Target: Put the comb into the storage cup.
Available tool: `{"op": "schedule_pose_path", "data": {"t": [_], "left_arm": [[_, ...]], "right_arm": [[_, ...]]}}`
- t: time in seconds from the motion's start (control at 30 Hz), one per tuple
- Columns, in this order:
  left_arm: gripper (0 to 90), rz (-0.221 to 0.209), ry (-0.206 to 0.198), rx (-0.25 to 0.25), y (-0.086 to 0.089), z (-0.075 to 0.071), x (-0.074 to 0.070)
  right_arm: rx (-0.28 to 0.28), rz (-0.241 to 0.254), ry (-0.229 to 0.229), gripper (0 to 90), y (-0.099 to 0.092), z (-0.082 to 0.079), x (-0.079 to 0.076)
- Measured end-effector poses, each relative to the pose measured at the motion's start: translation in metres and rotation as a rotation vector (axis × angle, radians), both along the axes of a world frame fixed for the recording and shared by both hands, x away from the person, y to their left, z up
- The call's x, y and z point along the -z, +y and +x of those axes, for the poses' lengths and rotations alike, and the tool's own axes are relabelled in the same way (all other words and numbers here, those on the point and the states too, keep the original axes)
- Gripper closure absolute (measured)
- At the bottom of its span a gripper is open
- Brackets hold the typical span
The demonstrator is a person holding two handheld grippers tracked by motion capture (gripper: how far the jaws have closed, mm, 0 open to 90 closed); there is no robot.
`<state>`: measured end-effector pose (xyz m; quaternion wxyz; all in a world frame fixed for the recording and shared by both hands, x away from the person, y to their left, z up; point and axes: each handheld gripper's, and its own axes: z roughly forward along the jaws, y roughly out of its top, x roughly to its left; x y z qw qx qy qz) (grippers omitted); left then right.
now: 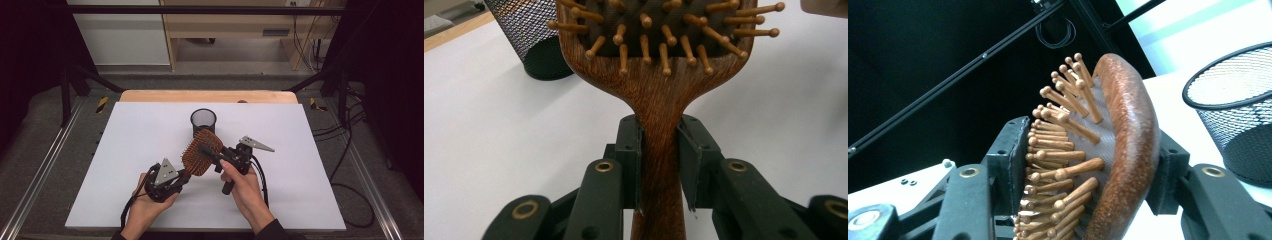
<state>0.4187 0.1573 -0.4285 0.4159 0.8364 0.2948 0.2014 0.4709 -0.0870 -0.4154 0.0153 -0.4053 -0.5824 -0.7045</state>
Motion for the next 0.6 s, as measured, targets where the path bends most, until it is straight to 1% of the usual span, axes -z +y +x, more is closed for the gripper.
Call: {"op": "schedule_pose_path", "data": {"t": [0.13,0.27,0.3,0.4,0.47,0.6], "left_arm": [[73.0,-0.008,0.003,-0.008,0.001,0.0,0.0],[73.0,-0.017,-0.003,-0.017,0.004,0.0,-0.002],[73.0,-0.02,-0.004,-0.018,0.004,0.0,-0.002],[73.1,-0.044,-0.002,-0.02,0.006,0.0,-0.003],[73.0,-0.072,0.012,-0.015,0.007,0.001,-0.003],[73.0,-0.088,0.013,-0.021,0.01,0.002,-0.003]], "right_arm": [[0.004,-0.011,-0.014,48.7,0.005,-0.003,-0.005],[0.006,-0.019,-0.018,50.3,0.01,-0.005,-0.011],[0.005,-0.023,-0.026,50.7,0.011,-0.004,-0.012],[-0.002,-0.036,-0.034,51.4,0.014,-0.005,-0.017],[0.003,-0.043,-0.035,51.7,0.015,-0.005,-0.02],[0.002,-0.062,-0.039,52.4,0.02,-0.005,-0.026]]}}
